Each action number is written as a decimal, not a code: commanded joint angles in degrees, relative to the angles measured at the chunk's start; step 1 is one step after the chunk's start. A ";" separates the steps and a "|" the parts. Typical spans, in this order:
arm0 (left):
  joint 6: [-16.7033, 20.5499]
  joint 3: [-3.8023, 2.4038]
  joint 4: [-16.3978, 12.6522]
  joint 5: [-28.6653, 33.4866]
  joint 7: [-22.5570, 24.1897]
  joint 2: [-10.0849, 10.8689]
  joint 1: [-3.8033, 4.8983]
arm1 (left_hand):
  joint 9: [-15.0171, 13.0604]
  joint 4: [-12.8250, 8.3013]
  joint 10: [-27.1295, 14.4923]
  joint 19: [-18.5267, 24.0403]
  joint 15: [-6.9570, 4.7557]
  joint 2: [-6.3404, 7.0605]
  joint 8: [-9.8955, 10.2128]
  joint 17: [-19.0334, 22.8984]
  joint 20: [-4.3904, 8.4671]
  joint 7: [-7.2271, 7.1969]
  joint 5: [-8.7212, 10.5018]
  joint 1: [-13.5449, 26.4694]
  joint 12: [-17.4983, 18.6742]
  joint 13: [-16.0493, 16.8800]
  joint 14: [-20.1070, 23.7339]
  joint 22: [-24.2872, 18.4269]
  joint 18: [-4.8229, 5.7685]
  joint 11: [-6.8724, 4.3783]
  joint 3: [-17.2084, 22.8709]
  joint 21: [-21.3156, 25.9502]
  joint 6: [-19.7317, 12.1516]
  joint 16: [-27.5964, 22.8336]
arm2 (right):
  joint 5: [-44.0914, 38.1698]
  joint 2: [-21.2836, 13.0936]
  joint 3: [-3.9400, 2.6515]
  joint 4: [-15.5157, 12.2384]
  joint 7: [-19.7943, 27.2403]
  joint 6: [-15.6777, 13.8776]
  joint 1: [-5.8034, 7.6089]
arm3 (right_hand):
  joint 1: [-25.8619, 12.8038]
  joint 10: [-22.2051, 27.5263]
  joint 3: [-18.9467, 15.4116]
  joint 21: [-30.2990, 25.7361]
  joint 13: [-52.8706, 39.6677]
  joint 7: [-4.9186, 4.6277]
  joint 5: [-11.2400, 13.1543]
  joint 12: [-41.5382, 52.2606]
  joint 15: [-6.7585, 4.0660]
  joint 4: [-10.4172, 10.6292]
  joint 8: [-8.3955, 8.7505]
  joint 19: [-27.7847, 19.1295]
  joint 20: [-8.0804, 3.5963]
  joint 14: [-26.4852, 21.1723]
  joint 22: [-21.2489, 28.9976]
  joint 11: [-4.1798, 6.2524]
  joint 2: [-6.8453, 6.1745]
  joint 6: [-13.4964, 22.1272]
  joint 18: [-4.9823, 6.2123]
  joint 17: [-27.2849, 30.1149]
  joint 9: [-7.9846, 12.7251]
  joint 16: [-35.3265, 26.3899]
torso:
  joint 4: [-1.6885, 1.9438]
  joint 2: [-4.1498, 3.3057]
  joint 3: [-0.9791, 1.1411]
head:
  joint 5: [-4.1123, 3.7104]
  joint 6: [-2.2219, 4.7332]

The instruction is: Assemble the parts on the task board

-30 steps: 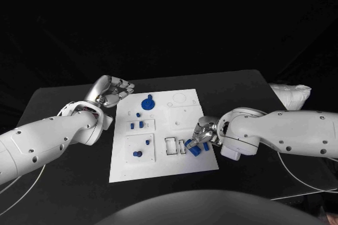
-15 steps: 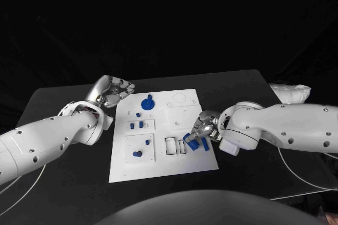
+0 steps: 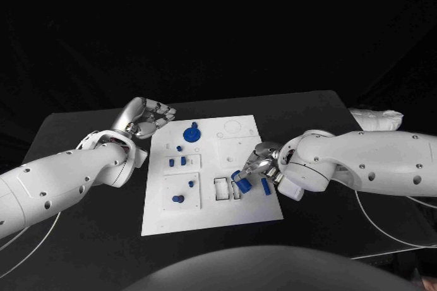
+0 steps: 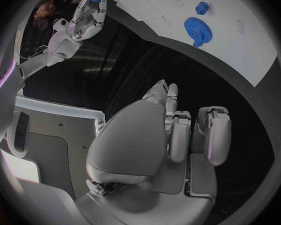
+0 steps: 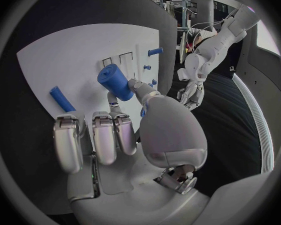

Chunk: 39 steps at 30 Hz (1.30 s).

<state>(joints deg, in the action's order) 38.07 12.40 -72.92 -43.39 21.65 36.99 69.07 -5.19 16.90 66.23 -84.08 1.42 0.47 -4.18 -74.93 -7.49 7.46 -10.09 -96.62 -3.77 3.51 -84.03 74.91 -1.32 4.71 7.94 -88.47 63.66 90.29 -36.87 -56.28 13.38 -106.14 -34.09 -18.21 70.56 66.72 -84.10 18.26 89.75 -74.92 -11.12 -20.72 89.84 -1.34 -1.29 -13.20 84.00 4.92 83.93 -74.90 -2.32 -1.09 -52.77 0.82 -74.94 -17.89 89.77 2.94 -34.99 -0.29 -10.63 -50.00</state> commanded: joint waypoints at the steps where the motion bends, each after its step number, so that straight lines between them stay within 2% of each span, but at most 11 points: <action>1: -0.64 -0.05 -0.05 -0.12 0.65 -0.14 0.03 | -0.04 -0.10 0.05 -4.84 -0.20 -0.19 0.20 -15.07 0.23 0.03 0.22 0.29 0.20 -0.02 -5.97 14.60 0.94 0.15 0.35 -0.11 0.28 -0.29 | 3.73 0.55 -0.02 0.14 1.15 -0.60 0.01 | 0.27 -5.90 -0.28 0.25 -15.08 5.49 0.37 0.16 -0.32 -0.11 -0.08 6.00 -0.38 6.07 -15.10 0.49 -0.24 -7.55 -0.82 -15.06 -0.05 0.23 | -0.01 0.03 -0.01 | 0.07 0.00; 5: -0.59 -0.05 -0.04 -0.12 0.60 -0.18 0.03 | -0.04 -0.10 0.05 -4.84 -0.20 -0.19 0.20 -15.07 0.23 0.03 0.22 0.29 0.20 -0.02 -5.97 14.60 0.94 0.15 0.35 -0.11 0.28 -0.29 | 4.21 1.23 -0.02 0.39 0.85 -0.90 0.02 | 0.25 -5.90 -0.35 0.25 -15.08 5.51 0.52 0.16 -0.33 -0.12 -0.03 6.00 -0.40 6.07 -15.10 0.50 -0.28 -7.65 -0.82 -15.06 -0.06 0.23 | 0.05 0.04 -0.08 | -0.08 0.00; 8: -0.56 -0.05 0.00 -0.12 0.59 -0.22 0.03 | -0.04 -0.10 0.05 -4.84 -0.20 -0.19 0.20 -15.07 0.23 0.03 0.22 0.29 0.20 -0.02 -5.97 14.60 0.94 0.15 0.35 -0.11 0.28 -0.29 | 4.63 1.97 -0.01 0.78 0.50 -1.21 0.01 | 0.22 -5.90 -0.41 0.25 -15.08 5.55 0.67 0.16 -0.35 -0.11 0.01 6.00 -0.41 6.07 -15.10 0.52 -0.29 -7.80 -0.82 -15.06 -0.08 0.23 | 0.00 0.03 -0.04 | -0.17 0.00; 10: -0.56 -0.05 -0.01 -0.12 0.60 -0.23 0.03 | -0.04 -0.10 0.05 -4.84 -0.20 -0.19 0.20 -15.07 0.23 0.03 0.22 0.29 0.20 -0.02 -5.97 14.60 0.94 0.15 0.35 -0.11 0.28 -0.29 | 4.93 2.50 -0.01 1.08 0.34 -1.46 -0.01 | 0.18 -5.90 -0.47 0.25 -15.08 5.57 0.80 0.16 -0.37 -0.08 0.04 6.00 -0.43 6.07 -15.10 0.54 -0.29 -7.93 -0.82 -15.06 -0.10 0.23 | -0.06 0.01 0.02 | -0.02 0.00; 16: -0.53 -0.05 -0.15 -0.12 0.64 -0.14 0.03 | -0.04 -0.10 0.05 -4.84 -0.20 -0.19 0.20 -15.07 0.23 0.03 0.22 0.29 0.20 -0.02 -5.97 14.60 0.94 0.15 0.35 -0.11 0.28 -0.29 | 6.68 4.04 0.00 1.91 -0.14 -1.78 -0.27 | 0.08 -5.90 -0.56 0.25 -15.08 5.59 0.94 0.16 -0.40 -0.02 0.10 6.00 -0.45 6.07 -15.10 0.57 -0.28 -8.06 -0.82 -15.06 -0.12 0.23 | 0.07 -0.06 0.02 | 0.10 0.00; 22: -0.43 -0.05 -0.19 -0.12 0.60 -0.01 0.04 | -0.04 -0.10 0.05 -4.84 -0.20 -0.19 0.20 -15.07 0.23 0.03 0.22 0.29 0.20 -0.02 -5.97 14.60 0.94 0.15 0.35 -0.11 0.28 -0.29 | 7.57 5.26 0.01 2.60 -0.55 -2.19 -0.48 | 0.08 -5.90 -0.56 0.25 -15.08 5.59 0.94 0.16 -0.40 -0.02 0.10 6.00 -0.45 6.07 -15.10 0.57 -0.28 -8.06 -0.82 -15.06 -0.12 0.23 | 0.02 -0.03 0.01 | 0.15 0.00; 39: -0.45 -0.05 -0.21 -0.12 0.62 0.05 0.04 | -0.04 -0.10 0.05 -4.84 -0.20 -0.19 0.20 -15.07 0.23 0.03 0.22 0.29 0.20 -0.02 -5.97 14.60 0.94 0.15 0.35 -0.11 0.28 -0.29 | 8.40 6.83 0.02 3.41 -1.08 -3.25 -1.05 | -0.52 -5.90 -0.97 0.25 -15.08 5.58 1.62 0.16 -0.53 0.49 0.59 6.00 -0.56 6.07 -15.10 0.59 -0.13 -8.23 -0.82 -15.06 -0.10 0.23 | -0.01 0.00 0.01 | 0.14 0.00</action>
<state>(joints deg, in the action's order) 38.06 12.39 -72.98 -43.40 21.65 37.08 69.07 -5.19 16.90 66.23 -84.08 1.42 0.47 -4.18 -74.93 -7.49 7.46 -10.09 -96.62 -3.77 3.50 -84.03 74.91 -1.32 4.71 7.93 -88.47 63.66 90.29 -28.98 -49.66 13.44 -102.60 -35.27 -21.18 69.61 66.69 -83.89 17.30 89.75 -74.91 -11.03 -19.26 89.84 -1.46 -0.93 -12.92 84.00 4.93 84.05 -74.93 -2.12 -1.11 -53.26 0.82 -74.92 -17.99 89.77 2.93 -34.99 -0.26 -10.50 -50.00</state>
